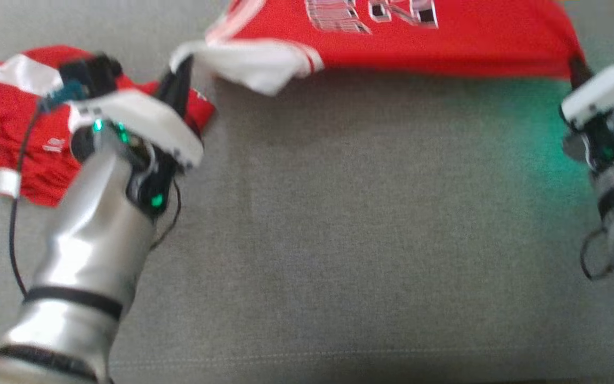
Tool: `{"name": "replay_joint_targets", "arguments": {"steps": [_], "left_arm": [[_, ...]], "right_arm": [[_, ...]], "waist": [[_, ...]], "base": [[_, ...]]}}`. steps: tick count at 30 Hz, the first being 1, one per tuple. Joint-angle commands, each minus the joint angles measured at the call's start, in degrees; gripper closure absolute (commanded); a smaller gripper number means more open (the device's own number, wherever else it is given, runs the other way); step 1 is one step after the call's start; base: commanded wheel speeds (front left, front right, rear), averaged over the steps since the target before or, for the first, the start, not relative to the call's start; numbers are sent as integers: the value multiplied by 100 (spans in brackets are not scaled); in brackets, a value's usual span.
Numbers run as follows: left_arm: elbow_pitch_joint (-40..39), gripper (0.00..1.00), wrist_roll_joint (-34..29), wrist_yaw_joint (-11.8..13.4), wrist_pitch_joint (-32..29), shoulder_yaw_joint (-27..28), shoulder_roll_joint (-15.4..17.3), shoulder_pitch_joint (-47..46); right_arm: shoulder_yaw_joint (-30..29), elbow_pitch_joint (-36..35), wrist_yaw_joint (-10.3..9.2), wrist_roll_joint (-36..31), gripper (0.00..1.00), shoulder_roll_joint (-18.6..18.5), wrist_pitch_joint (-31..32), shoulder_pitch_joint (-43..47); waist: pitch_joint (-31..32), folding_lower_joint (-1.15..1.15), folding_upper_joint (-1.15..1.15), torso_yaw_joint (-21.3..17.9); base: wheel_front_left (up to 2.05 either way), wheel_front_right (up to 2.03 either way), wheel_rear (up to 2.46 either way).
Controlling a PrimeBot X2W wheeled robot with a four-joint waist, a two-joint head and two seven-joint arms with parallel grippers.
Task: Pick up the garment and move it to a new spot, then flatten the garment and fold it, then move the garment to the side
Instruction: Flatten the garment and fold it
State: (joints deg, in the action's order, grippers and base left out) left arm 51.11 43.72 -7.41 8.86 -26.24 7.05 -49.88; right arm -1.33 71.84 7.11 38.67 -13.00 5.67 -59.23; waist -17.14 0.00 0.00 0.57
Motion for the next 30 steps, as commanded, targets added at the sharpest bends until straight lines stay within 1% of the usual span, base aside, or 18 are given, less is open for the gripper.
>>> {"name": "replay_joint_targets", "arguments": {"steps": [1,5,9,10,15,19,25,30], "left_arm": [[-347,100,94,-6,-67,25,376,-18],[-915,100,312,-6,-367,-378,744,543],[-1506,100,526,-7,-617,-701,1076,1037],[-1779,100,615,-7,-761,-837,1224,1242],[-2409,100,704,-7,-1101,-1165,1599,1666],[-2899,100,814,-7,-1506,-1460,1901,2007],[-3481,100,1062,-6,-1965,-1653,2269,2486],[-3978,100,1287,10,-2373,-1769,2529,2827]], "right_arm": [[149,-119,37,-64,100,-159,76,77],[396,-107,37,-159,100,-408,332,424],[619,-170,37,-203,100,-558,534,724],[723,-252,37,-199,100,-608,608,860],[1131,-599,37,-219,100,-703,810,1249],[1550,-910,37,-221,100,-876,1087,1629],[2110,-1431,37,48,100,-1175,1837,2193],[2603,-1980,37,323,100,-1505,2668,2698]], "waist": [[272,0,0,86],[511,0,0,124],[694,0,0,130],[764,0,0,133],[944,0,0,134],[1131,0,0,136],[1495,0,0,115],[1778,0,0,88]], "base": [[0,0,0],[0,0,0],[0,0,0],[0,0,0],[0,0,0],[0,0,0],[0,0,0],[0,0,0]]}}
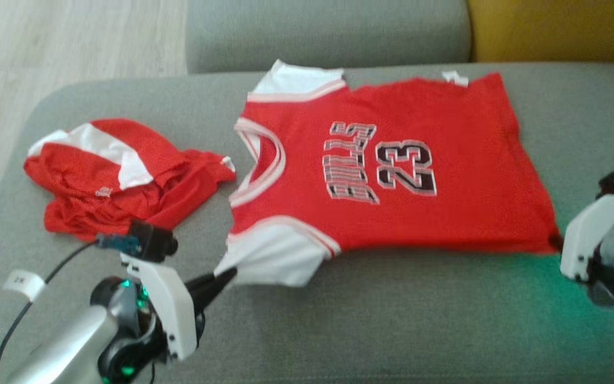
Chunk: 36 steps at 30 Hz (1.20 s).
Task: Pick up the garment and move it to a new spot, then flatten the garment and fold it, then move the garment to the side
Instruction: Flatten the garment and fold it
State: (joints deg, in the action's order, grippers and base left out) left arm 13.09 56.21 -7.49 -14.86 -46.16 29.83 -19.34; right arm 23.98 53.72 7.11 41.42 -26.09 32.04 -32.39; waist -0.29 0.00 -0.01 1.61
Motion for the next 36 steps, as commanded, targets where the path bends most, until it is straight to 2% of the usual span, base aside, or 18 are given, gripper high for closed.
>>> {"name": "replay_joint_targets", "arguments": {"steps": [1,10,16,25,36], "left_arm": [[-289,100,86,29,-86,205,306,-167],[-1129,100,478,223,-629,169,733,252],[-1397,100,501,377,-615,328,883,206],[-1346,100,441,413,-764,578,920,-493],[-430,100,82,179,-1070,512,704,-1815]], "right_arm": [[135,-291,37,125,100,-272,193,112],[272,-1146,37,725,100,-687,1437,829],[-42,-1570,37,755,100,-814,1747,1002],[-642,-1878,37,384,100,-575,1987,666],[-1140,-1965,37,-327,100,-158,2289,-109]], "waist": [[121,0,1,-21],[239,0,1,-65],[165,0,1,-102],[-274,0,1,-203],[-1049,0,1,-355]], "base": [[0,0,0],[0,0,0],[0,0,0],[0,0,0],[0,0,0]]}}
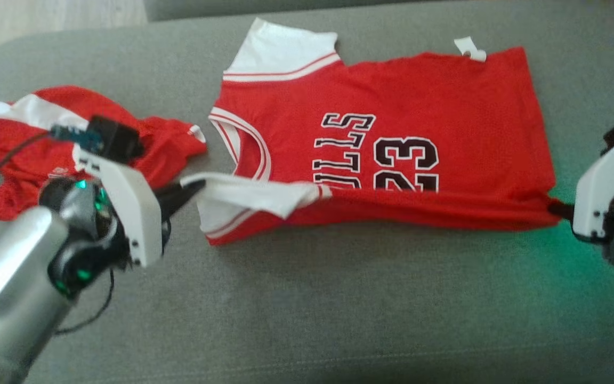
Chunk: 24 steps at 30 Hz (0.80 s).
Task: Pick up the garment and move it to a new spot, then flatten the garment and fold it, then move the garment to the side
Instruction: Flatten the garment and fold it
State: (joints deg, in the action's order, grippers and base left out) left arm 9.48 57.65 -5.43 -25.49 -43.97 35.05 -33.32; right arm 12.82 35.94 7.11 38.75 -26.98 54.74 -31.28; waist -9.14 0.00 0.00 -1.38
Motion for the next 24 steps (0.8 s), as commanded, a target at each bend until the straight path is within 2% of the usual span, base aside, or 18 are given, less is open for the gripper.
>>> {"name": "replay_joint_targets", "arguments": {"steps": [1,12,17,18,19,20,21,24], "left_arm": [[33,100,-101,-51,-13,272,157,-532],[850,100,-419,-189,113,-101,-135,-1401],[1121,100,-473,-202,313,-335,-297,-1641],[1164,100,-491,-202,387,-375,-319,-1684],[1226,65,-519,-203,490,-393,-339,-1725],[1296,4,-556,-203,610,-400,-366,-1763],[1365,0,-587,-203,744,-399,-402,-1796],[1624,0,-676,-192,1231,-299,-539,-1862]], "right_arm": [[-58,-183,37,-124,100,-27,29,-296],[-111,-31,37,-687,100,280,-150,-867],[-5,25,37,-806,100,357,-490,-995],[23,20,37,-855,51,355,-627,-1019],[-17,81,37,-915,0,352,-761,-1045],[-25,116,37,-971,0,369,-908,-1077],[-70,152,37,-1000,0,395,-1096,-1113],[-175,205,37,-988,0,538,-1712,-1177]], "waist": [[-233,0,0,-69],[-703,0,0,-139],[-807,0,0,-138],[-823,0,0,-136],[-834,0,0,-135],[-842,0,0,-132],[-846,0,0,-130],[-815,0,0,-122]], "base": [[0,0,0],[0,0,0],[0,0,0],[0,0,0],[0,0,0],[0,0,0],[0,0,0],[0,0,0]]}}
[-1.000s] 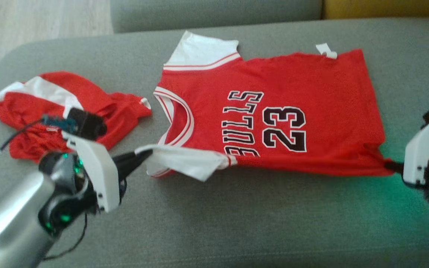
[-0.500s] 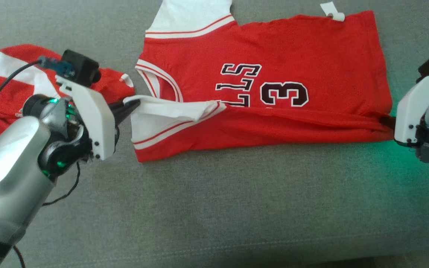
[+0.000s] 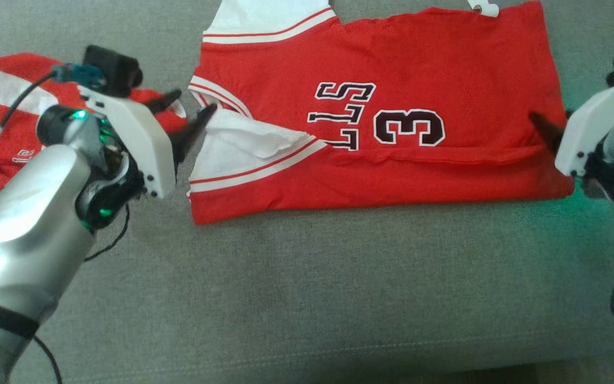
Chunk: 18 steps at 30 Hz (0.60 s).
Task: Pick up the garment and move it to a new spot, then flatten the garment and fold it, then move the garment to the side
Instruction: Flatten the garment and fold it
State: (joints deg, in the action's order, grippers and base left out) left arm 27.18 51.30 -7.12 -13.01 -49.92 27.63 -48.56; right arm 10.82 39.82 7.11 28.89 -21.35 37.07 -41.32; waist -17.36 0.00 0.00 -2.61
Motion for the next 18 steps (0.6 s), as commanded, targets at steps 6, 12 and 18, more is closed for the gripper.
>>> {"name": "replay_joint_targets", "arguments": {"steps": [6,12,18], "left_arm": [[208,0,-16,203,1240,710,-169,-229],[175,0,106,617,2591,1232,-603,308],[-716,0,-564,1129,2798,2260,-1218,1490]], "right_arm": [[206,-511,37,7,0,62,-1719,-15],[452,-1035,37,-282,0,49,-3683,529],[-100,-1368,37,-950,0,497,-5047,1480]], "waist": [[214,0,0,1],[563,0,0,-1],[917,0,0,50]], "base": [[0,0,0],[0,0,0],[0,0,0]]}}
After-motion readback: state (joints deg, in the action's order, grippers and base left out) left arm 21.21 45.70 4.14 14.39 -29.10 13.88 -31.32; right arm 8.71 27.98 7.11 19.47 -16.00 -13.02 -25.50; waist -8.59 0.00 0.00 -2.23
